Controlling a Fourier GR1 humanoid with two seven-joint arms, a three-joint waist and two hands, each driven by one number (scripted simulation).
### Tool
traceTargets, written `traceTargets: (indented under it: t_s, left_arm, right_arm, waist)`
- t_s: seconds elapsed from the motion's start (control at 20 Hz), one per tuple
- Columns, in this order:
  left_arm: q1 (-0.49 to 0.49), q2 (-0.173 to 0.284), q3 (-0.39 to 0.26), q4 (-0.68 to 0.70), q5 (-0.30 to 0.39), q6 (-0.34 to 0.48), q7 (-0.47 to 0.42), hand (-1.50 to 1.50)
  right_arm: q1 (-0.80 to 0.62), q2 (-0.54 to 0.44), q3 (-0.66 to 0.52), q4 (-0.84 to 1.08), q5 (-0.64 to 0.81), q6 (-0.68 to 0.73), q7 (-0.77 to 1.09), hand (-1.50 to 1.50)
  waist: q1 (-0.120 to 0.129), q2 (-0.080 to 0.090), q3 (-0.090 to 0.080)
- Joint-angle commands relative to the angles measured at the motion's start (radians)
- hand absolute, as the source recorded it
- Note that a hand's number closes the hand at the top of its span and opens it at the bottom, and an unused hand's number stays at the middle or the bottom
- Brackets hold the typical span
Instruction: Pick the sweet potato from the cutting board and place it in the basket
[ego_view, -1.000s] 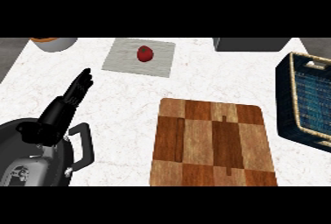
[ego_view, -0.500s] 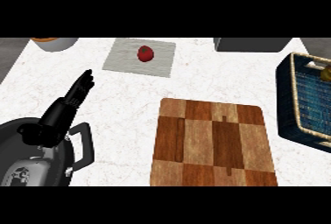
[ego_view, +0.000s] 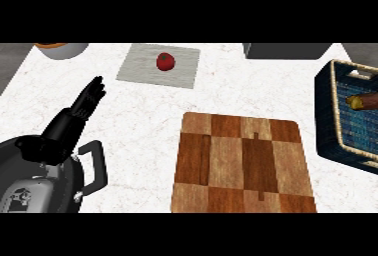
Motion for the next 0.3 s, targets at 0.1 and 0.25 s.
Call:
traceTargets:
  t_s: [0.1,0.25]
  left_arm:
    - [0.015,-0.010,0.006,0.022,-0.011,0.008,-0.018,0.00]
    - [0.000,-0.025,-0.005,0.041,-0.029,0.021,-0.029,0.00]
  right_arm:
    - [-0.024,-0.059,-0.110,0.042,-0.132,0.032,0.068,-1.50]
    - [0.019,-0.123,-0.168,0.108,-0.203,0.125,0.082,-1.50]
  waist:
    - [-0.006,-0.001,0.000]
    - [-0.012,-0.001,0.000]
